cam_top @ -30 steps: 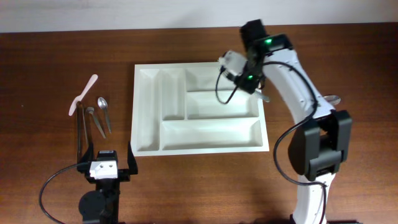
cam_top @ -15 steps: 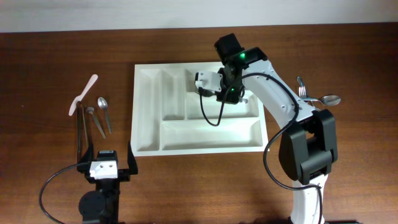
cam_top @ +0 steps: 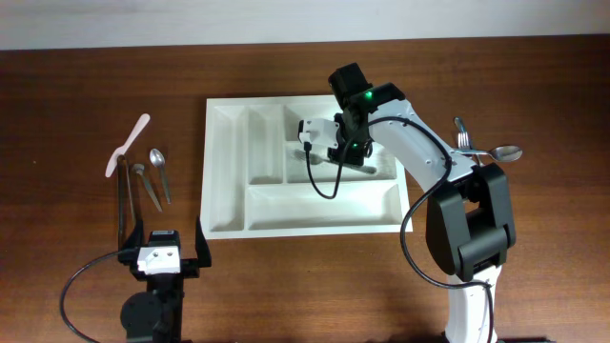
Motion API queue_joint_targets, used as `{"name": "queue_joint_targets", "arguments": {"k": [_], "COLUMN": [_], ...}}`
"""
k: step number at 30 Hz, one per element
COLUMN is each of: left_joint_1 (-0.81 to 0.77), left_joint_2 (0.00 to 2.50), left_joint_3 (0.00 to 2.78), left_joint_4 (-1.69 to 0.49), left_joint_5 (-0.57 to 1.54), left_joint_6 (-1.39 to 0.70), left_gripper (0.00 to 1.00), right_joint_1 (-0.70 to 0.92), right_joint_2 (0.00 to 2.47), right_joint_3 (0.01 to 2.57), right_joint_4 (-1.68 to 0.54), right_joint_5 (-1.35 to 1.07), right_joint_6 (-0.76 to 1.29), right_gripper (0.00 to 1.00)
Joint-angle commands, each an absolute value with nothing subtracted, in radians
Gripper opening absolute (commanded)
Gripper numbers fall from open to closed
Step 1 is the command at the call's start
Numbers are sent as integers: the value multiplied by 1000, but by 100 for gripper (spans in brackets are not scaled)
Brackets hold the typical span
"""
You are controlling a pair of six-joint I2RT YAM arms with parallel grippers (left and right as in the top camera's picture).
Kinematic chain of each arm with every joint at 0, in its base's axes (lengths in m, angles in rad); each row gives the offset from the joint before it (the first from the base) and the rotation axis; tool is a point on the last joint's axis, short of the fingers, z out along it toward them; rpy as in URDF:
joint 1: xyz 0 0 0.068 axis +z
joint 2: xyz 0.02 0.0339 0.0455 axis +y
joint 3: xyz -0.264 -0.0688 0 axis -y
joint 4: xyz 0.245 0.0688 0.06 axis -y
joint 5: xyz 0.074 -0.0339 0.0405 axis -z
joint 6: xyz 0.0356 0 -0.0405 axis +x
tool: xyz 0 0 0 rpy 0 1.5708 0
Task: Pack container
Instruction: 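Carry the fork with the right gripper into the tray's middle compartment, then release the fork and lift the right gripper back right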
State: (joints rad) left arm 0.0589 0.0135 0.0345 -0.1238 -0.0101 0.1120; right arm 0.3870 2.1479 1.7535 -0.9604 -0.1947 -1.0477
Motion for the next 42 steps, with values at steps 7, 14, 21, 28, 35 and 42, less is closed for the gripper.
{"name": "queue_joint_targets", "arguments": {"k": [7, 14, 21, 28, 35, 42], "left_joint_1": [55, 55, 55, 55, 55, 55], "left_joint_2": [5, 5, 5, 5, 5, 5], "left_joint_3": [28, 28, 28, 28, 28, 28], "left_joint_4": [-121, -121, -121, -121, -120, -121], "left_joint_5": [1, 1, 1, 1, 1, 1], "left_joint_6": [114, 114, 114, 114, 114, 114], "left_gripper": [99, 99, 99, 99, 99, 99], "right_joint_1": [385, 290, 102, -94, -286, -401], "right_joint_2": [2155, 2153, 2153, 2154, 2156, 2170], "right_joint_3": [1779, 1985, 2093, 2077, 2066, 2064], "right_joint_4": [-853, -891, -978, -1064, -1156, -1224], "right_joint_5": [-163, -134, -167, -169, -169, -169], "right_joint_6": [-720, -229, -43, -16, 9, 9], "right_gripper": [63, 70, 73, 64, 62, 63]}}
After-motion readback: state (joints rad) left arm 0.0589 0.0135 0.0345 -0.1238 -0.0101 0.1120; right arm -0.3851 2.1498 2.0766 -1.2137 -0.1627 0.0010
